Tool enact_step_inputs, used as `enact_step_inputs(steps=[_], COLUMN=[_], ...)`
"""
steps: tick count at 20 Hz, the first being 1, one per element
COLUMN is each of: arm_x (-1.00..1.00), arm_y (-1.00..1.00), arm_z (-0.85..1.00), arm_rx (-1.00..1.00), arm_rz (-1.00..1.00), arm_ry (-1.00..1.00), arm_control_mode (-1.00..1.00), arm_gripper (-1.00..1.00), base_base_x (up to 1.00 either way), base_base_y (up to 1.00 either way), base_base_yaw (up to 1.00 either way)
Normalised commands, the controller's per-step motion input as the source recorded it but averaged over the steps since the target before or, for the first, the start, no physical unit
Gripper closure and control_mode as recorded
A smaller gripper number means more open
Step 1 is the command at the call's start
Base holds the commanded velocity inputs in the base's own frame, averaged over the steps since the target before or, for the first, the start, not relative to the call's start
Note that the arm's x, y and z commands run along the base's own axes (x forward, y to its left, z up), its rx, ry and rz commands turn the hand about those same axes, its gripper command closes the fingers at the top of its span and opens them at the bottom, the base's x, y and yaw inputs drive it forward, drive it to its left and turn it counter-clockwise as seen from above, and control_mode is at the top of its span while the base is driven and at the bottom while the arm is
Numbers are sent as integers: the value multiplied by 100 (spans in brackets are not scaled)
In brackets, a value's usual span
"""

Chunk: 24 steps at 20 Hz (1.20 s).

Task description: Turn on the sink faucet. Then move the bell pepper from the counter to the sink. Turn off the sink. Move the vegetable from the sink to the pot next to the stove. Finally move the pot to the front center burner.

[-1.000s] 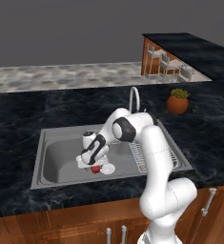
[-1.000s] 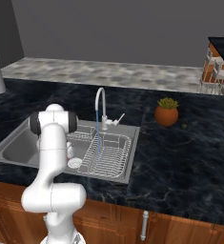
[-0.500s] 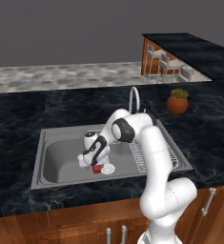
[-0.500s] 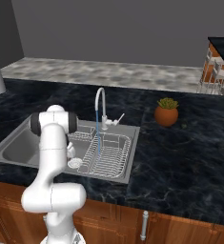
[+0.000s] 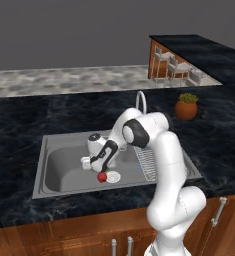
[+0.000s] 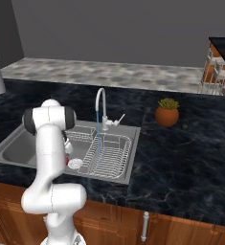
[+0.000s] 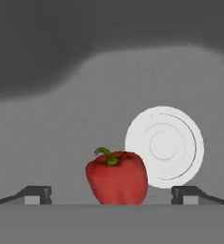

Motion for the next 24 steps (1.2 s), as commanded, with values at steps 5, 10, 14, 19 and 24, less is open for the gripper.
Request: enact_step_inputs(steps=[5,10,14,19,24], arm_x=[-47,-28,-12,-20,-41], arm_y=[-7,-6,-2,0,-13], arm_z=[73,99,100,100,81], arm_rx=[0,0,0,0,0], arm_rz=[-5,-6,-7,-6,-5], arm_ry=[-9,-1,0,0,0], arm_control_mode=[-100,-100,-100,-100,-100], arm_gripper=[-100,-100,-100,-100,-100], base_base_x=[0,0,0,0,0], base_base_y=[0,0,0,0,0], base_base_yaw=[0,0,0,0,0])
